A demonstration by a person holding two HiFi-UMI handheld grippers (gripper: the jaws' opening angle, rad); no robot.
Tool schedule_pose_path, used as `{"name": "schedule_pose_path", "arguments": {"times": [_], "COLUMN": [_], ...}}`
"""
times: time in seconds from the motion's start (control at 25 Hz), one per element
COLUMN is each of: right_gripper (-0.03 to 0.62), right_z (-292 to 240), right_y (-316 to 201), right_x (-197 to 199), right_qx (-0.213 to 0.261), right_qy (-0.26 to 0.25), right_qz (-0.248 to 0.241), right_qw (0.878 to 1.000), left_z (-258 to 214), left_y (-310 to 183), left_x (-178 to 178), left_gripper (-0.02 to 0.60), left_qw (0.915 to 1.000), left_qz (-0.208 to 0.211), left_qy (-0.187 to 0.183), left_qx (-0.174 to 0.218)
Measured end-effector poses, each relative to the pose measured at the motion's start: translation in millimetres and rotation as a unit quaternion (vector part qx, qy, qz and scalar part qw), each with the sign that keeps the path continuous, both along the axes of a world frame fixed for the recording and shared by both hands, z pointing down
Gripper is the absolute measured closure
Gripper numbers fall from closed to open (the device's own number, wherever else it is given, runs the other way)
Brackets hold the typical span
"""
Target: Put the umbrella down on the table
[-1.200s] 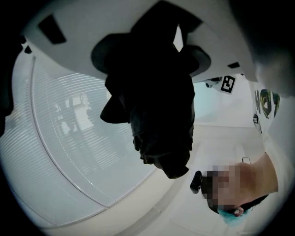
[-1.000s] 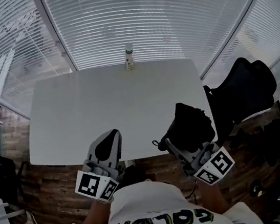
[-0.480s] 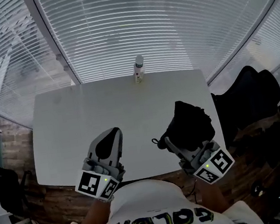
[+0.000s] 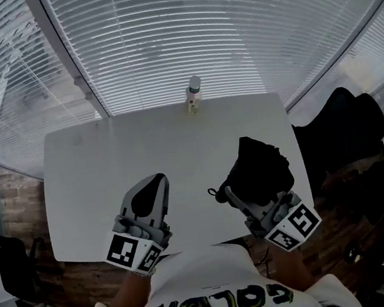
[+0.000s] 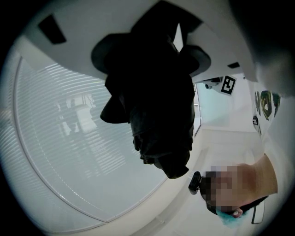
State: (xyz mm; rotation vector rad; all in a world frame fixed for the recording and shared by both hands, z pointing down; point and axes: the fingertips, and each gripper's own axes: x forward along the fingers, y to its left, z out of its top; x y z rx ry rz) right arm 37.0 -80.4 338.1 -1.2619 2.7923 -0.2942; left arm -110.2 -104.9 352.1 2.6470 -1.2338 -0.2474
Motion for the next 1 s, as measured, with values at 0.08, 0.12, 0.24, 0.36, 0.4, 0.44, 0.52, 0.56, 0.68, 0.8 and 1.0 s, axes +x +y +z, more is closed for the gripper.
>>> {"name": "schedule_pose_path", "arguments": {"times": [0.08,0.12,0.24,0.36,0.4,0.44,0.52,0.56,0.68,0.8,1.0], "right_gripper": [0.326,0.326,0.326,0.326,0.326,0.326,0.326,0.326,0.326,0.326,0.326], "right_z": [1,1,2,1,0,0,-1,-1,-1,-2,0], "right_y": [0,0,-1,-2,-4,-5,-5,-6,-9,-12,-15], "right_x": [1,2,7,14,17,21,30,35,46,52,55], "right_qx": [0.000,0.000,-0.001,0.001,0.002,0.003,0.004,0.005,0.007,0.010,0.020], "right_qy": [0.004,0.005,0.007,0.009,0.011,0.015,0.023,0.027,0.034,0.040,0.066], "right_qz": [0.000,0.000,-0.001,-0.003,-0.003,-0.003,-0.003,-0.002,-0.002,-0.002,-0.002], "right_qw": [1.000,1.000,1.000,1.000,1.000,1.000,1.000,1.000,0.999,0.999,0.998], "left_z": [0,0,-1,-2,-3,-4,-8,-9,-11,-11,-9], "left_y": [-1,-1,0,-1,-3,-4,-4,-4,-6,-8,-10], "left_x": [1,3,10,18,20,23,30,34,45,51,56], "left_gripper": [0.571,0.571,0.571,0.571,0.571,0.571,0.571,0.571,0.571,0.571,0.571], "left_qw": [1.0000,1.0000,1.0000,1.0000,1.0000,1.0000,1.0000,1.0000,1.0000,1.0000,1.0000], "left_qz": [0.001,0.002,0.005,0.004,0.003,0.001,-0.003,-0.003,-0.003,-0.002,-0.002], "left_qy": [0.001,0.002,0.001,-0.004,-0.005,-0.004,-0.001,-0.001,-0.002,-0.004,-0.007], "left_qx": [0.000,0.000,0.000,0.000,0.000,0.000,0.001,0.002,0.004,0.002,0.003]}}
